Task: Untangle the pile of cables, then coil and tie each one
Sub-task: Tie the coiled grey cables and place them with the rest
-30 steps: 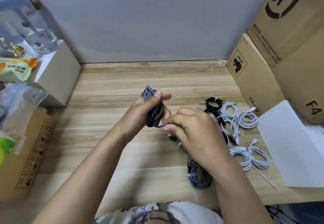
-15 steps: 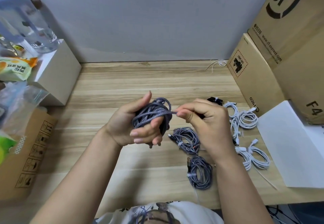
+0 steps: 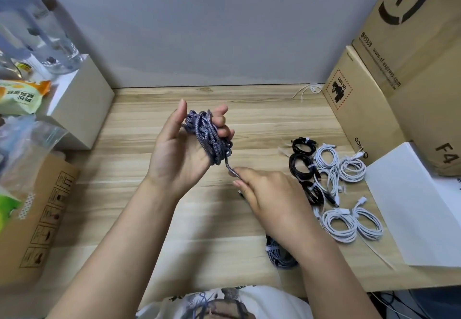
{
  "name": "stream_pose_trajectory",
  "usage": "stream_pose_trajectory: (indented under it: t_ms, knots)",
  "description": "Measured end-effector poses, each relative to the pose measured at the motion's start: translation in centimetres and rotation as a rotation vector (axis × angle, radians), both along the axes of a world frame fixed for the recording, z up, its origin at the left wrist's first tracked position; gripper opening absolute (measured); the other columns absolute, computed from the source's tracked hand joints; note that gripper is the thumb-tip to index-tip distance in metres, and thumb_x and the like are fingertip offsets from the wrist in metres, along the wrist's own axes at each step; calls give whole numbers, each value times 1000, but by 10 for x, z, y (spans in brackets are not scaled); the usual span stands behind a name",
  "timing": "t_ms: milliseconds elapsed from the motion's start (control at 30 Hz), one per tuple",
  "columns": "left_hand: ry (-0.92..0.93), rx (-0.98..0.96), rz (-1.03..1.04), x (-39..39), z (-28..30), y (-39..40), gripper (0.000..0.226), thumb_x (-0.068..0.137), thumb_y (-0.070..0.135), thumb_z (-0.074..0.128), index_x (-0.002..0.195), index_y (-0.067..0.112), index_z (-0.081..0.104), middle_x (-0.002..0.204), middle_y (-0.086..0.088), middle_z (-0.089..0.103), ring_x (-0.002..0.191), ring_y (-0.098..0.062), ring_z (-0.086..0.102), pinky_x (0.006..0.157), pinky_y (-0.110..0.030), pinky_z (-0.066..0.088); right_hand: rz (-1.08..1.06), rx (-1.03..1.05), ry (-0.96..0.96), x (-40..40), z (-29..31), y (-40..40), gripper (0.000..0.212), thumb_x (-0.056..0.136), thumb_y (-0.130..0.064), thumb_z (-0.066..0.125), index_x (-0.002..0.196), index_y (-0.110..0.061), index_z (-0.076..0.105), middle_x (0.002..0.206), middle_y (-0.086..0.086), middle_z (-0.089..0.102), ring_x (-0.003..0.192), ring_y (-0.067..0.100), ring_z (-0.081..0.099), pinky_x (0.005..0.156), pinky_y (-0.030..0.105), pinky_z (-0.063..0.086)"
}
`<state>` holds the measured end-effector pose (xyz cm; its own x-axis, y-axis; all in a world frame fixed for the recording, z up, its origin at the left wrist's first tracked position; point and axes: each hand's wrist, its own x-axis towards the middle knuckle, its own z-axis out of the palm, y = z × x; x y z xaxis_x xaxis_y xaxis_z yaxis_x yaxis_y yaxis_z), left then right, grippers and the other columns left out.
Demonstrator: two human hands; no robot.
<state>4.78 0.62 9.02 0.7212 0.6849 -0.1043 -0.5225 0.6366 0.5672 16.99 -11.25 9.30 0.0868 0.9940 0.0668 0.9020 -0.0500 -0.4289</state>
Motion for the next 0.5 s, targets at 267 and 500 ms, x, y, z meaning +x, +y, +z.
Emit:
stream_pose_trajectory:
  t_ms: [267,500]
  knots:
    - [525,336,-179,10,-4,-18,70,88,63,29,119,5,52,79,-5,69,72,-15,64,64,-25,49,94,266,28,4,4,-1,18,76,-32,59,69,-17,65,64,-4,64,54,24,62,45,31,50]
    - [573,442,-264,18,0,-36,61,91,53,21,57,24,63,53,4,54,46,-10,48,48,-21,34,37,394,349,9,6,7,24,65,-21,76,79,-24,57,55,-21,40,53,3,44,52,21,38]
